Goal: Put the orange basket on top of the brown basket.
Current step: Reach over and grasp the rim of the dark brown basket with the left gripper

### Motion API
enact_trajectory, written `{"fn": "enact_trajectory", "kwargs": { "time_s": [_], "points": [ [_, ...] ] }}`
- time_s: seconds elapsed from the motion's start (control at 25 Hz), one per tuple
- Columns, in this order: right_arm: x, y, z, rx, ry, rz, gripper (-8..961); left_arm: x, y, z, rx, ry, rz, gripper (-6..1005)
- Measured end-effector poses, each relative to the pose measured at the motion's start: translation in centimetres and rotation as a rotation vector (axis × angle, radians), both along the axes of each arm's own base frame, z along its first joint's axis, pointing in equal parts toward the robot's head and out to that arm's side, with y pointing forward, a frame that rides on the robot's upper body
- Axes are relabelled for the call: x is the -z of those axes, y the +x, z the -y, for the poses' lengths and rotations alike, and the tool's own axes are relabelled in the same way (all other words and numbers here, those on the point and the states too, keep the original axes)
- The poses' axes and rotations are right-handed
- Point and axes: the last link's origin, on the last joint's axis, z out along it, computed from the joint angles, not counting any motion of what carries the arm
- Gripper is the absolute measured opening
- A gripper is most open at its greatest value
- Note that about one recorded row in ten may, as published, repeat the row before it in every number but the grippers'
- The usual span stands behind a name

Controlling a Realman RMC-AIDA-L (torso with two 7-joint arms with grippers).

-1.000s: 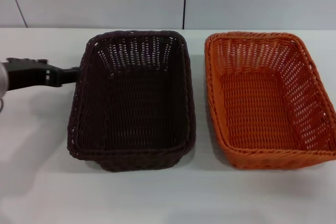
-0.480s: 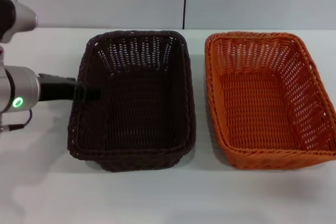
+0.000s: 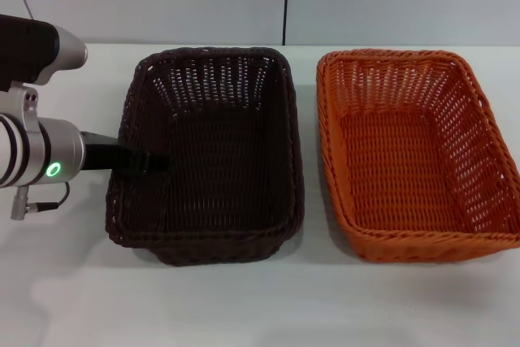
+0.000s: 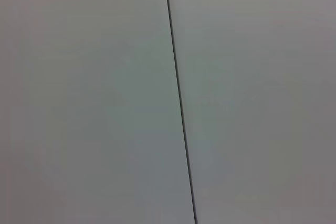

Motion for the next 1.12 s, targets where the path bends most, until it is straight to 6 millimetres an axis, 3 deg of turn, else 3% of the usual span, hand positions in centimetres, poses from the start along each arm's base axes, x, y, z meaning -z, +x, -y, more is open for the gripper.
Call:
{"fn": "enact_trajectory", "kwargs": {
  "time_s": [0.32,0.8,1.04,1.12],
  "points": [
    [-0.1,0.0,0.0,-0.001,0.003,-0.002,741,0.0,0.1,-0.1,0.035,-0.008,-0.018,738],
    [-0.3,-0.1,0.3,-0.009,0.026,0.004,740,-1.1,0.9,0.0,0.156,-0.044,-0.095,354],
    [-0.4,0.0,0.6,-0.006,0.032,0.005,740,-2.1,1.0,0.0,0.21,-0.059,-0.138,296],
    [-0.4,0.0,0.6,-0.007,0.034,0.003,741,-3.6,1.3,0.1,0.284,-0.096,-0.157,290]
  ]
}}
